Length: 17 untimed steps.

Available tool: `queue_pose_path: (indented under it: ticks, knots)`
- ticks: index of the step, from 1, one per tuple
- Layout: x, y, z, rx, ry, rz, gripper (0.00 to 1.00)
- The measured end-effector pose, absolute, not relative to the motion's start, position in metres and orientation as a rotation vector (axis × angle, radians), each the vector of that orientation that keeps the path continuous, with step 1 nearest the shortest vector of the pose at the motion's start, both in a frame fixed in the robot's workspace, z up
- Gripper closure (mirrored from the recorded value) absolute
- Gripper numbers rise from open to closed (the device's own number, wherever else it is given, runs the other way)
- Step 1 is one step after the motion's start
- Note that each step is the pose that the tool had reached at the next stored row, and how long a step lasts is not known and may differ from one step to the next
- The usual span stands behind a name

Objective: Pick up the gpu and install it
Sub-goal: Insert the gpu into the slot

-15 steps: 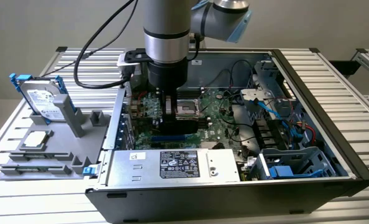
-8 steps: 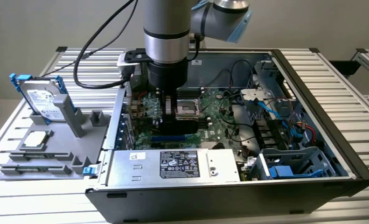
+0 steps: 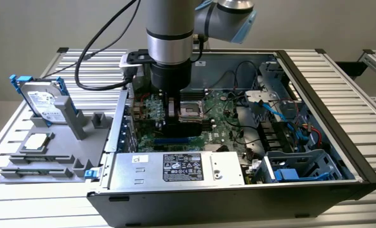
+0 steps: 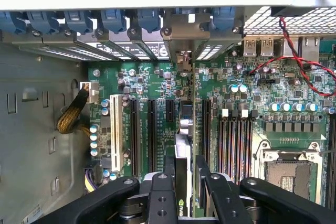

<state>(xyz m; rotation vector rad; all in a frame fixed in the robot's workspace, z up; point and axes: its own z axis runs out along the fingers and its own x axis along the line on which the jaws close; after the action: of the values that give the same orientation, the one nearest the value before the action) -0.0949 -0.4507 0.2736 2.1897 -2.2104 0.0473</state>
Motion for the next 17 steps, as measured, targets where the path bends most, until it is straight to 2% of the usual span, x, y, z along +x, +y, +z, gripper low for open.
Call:
queue_pose_path:
  ticks: [17]
  knots:
    - [-0.0968,-0.4504,0.2711,2.191,-2.212,0.050,0.73]
